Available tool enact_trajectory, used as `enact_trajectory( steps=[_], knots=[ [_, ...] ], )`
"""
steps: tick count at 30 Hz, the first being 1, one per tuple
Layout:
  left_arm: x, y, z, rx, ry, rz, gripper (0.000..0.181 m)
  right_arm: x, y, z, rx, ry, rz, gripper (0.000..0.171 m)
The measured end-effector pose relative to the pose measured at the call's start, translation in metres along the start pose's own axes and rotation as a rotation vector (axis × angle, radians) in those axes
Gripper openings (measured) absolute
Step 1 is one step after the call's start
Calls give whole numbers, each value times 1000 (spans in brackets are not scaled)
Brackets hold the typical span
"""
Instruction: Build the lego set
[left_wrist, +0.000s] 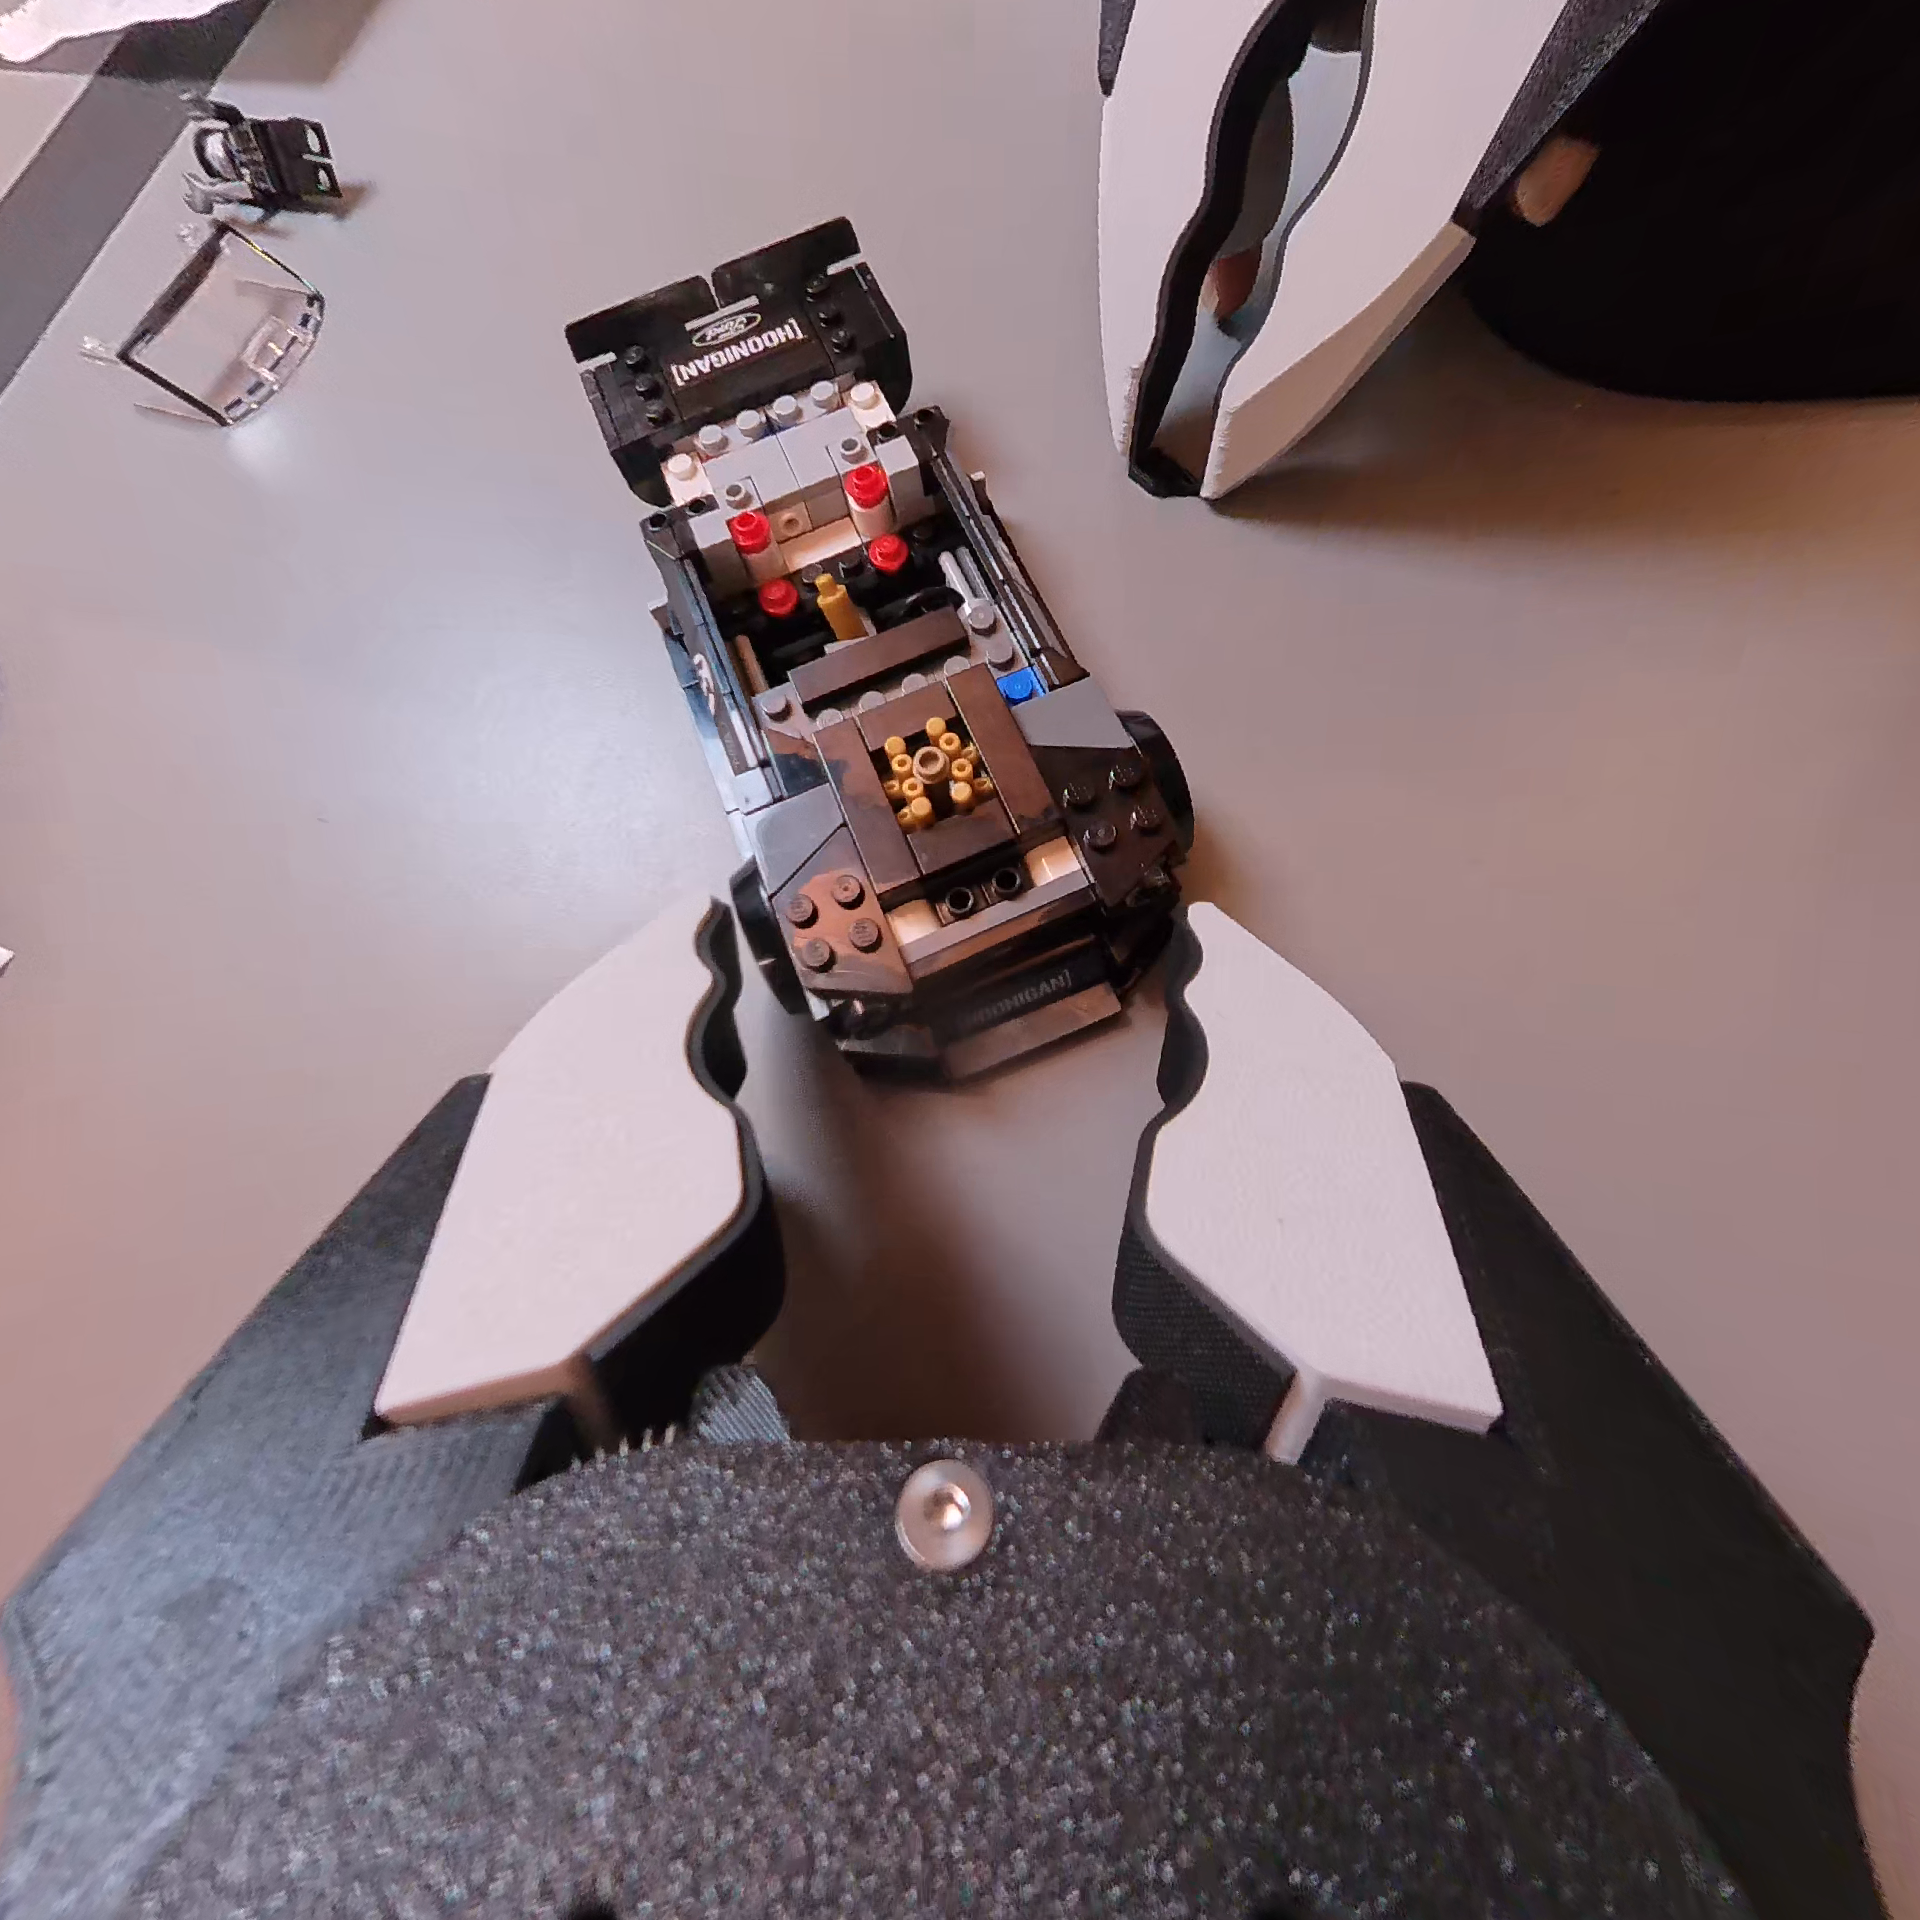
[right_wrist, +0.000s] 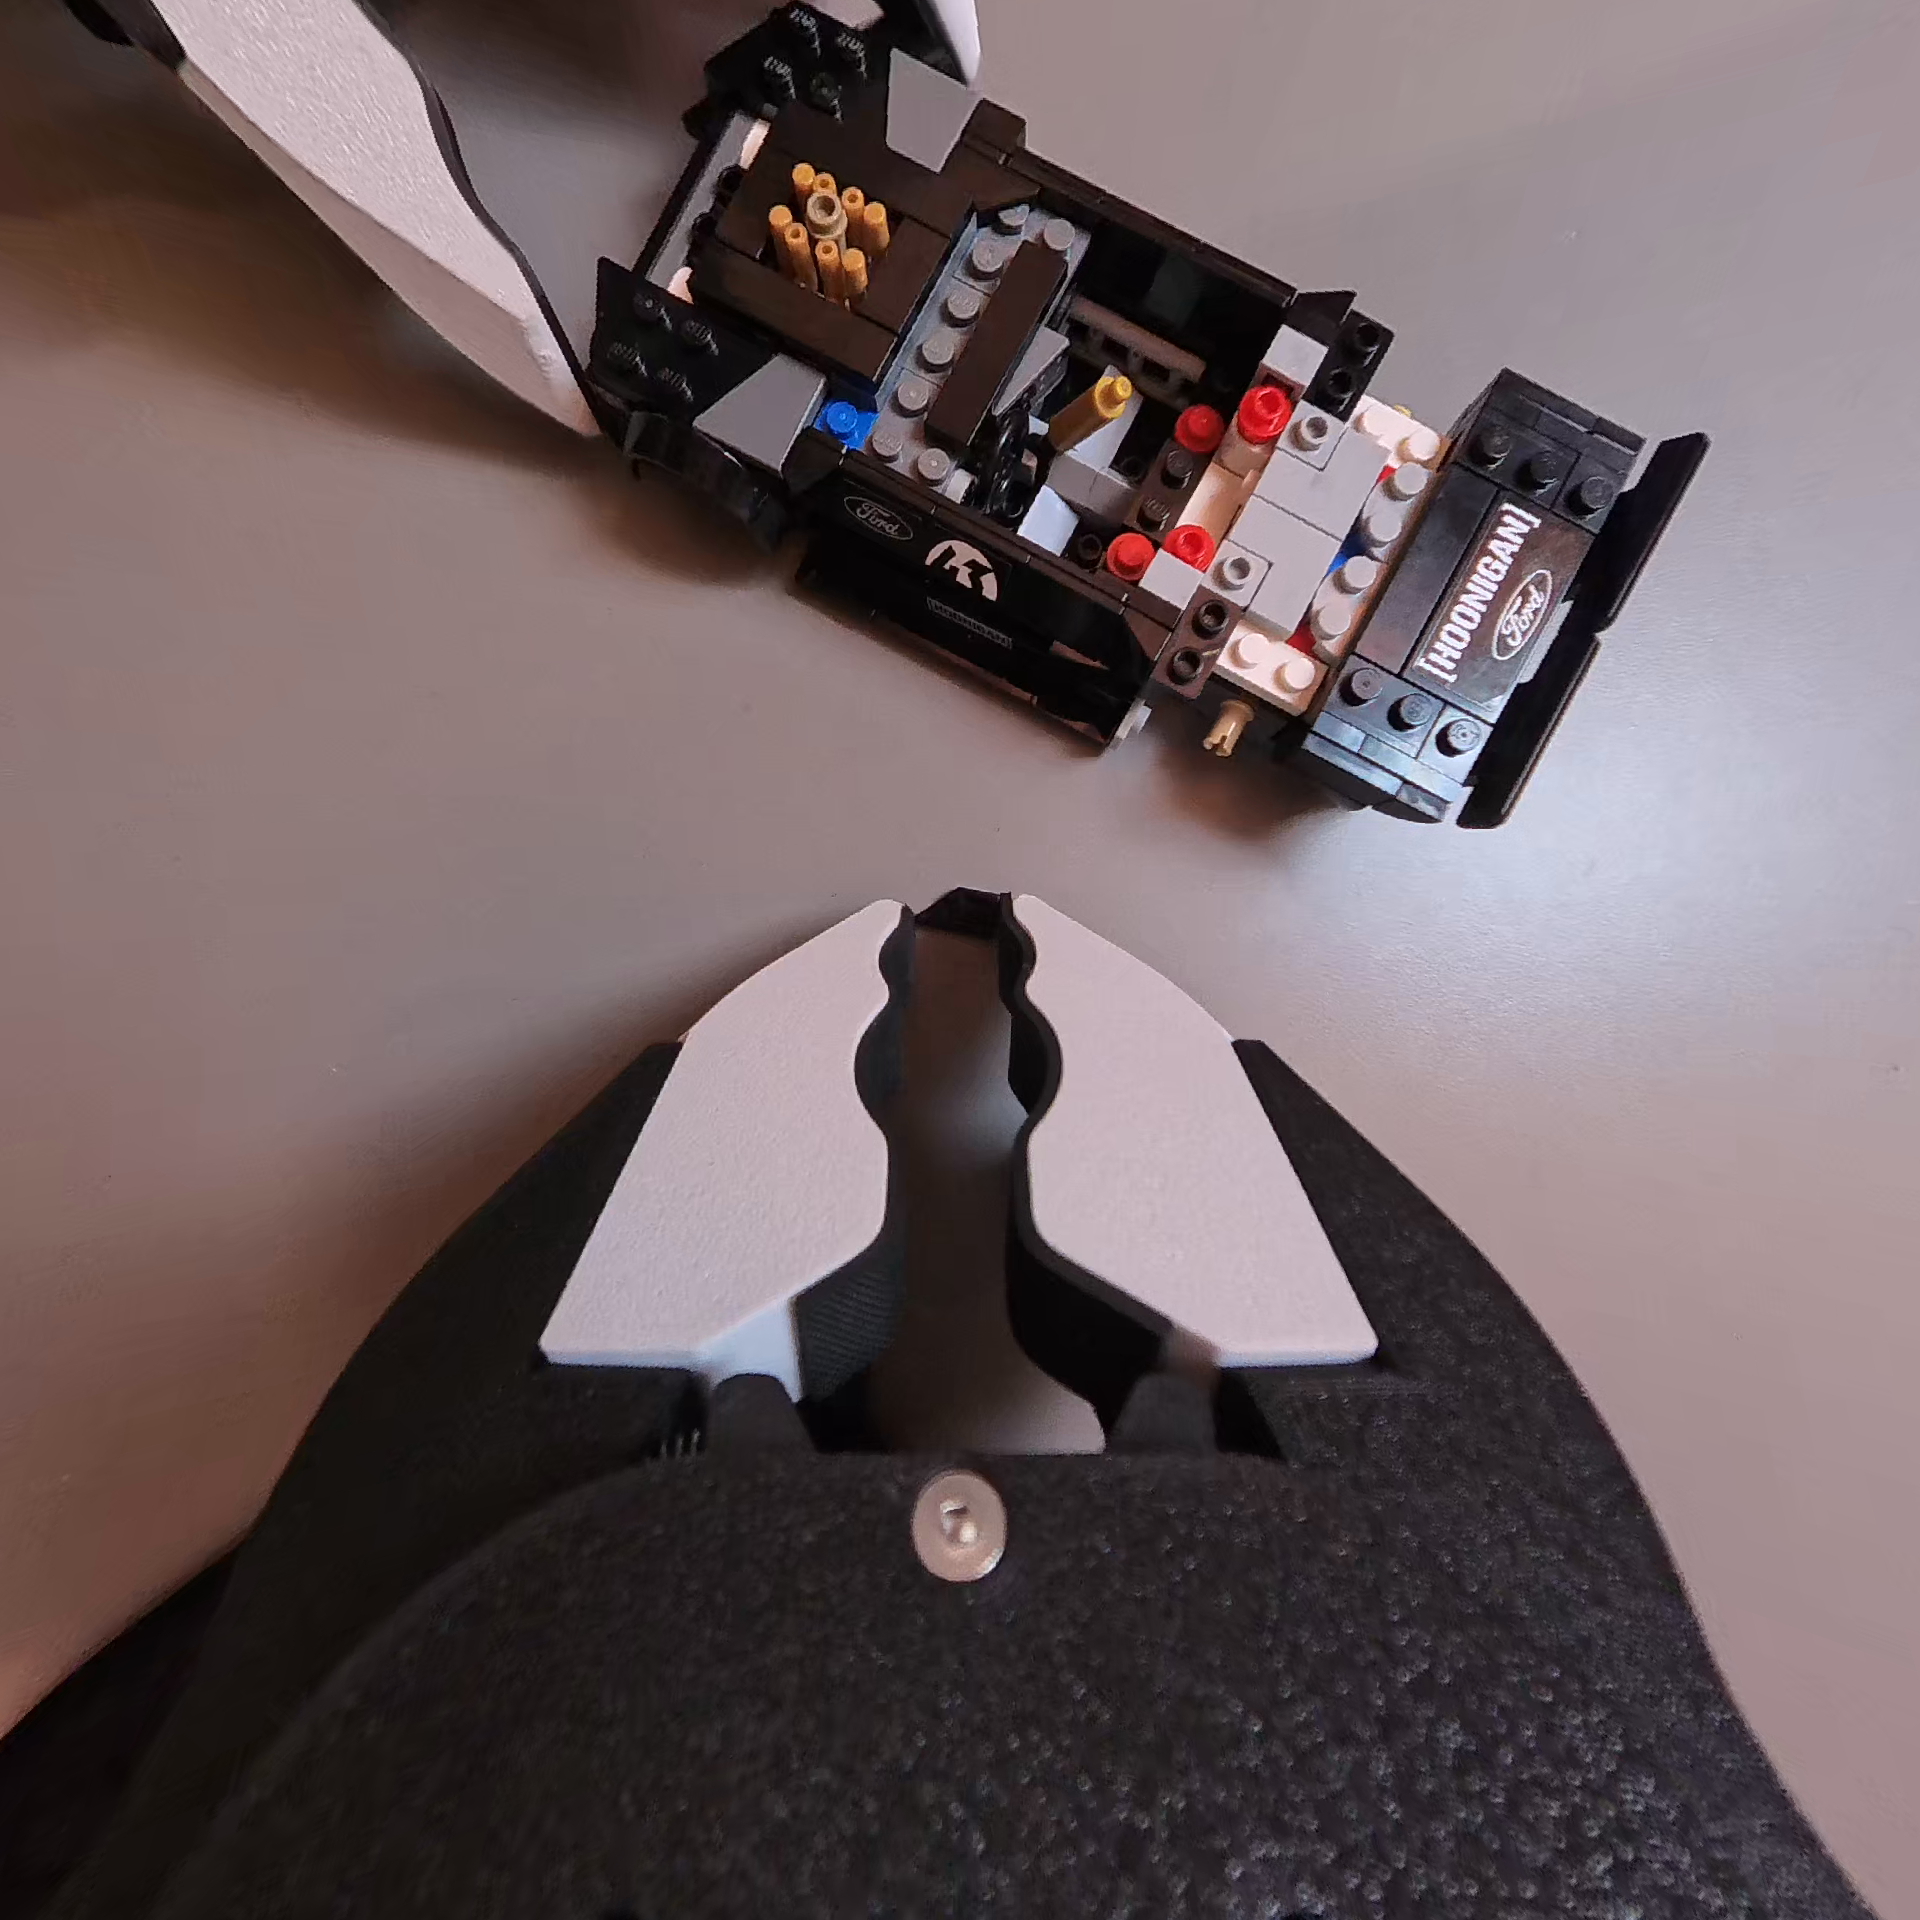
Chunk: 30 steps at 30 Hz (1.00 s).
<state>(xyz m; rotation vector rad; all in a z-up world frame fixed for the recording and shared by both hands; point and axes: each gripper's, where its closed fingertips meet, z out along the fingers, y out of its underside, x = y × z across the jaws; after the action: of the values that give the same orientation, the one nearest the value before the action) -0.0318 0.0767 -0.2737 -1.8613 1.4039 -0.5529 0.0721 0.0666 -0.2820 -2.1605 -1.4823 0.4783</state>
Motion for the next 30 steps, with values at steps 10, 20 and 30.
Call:
enact_trajectory(
  steps=[10, 20, 30],
  knots=[
    [29, -66, -39, 330, 6, 220, 45, -43, -66, -51, 504, -341, 217, 15],
    [61, -127, -73, 659, -136, 311, 23, -80, -127, -120, 1014, -943, 638, 15],
    [73, -144, -97, 778, -204, 391, 9, -94, -133, -123, 1107, -1125, 746, 15]
  ],
)
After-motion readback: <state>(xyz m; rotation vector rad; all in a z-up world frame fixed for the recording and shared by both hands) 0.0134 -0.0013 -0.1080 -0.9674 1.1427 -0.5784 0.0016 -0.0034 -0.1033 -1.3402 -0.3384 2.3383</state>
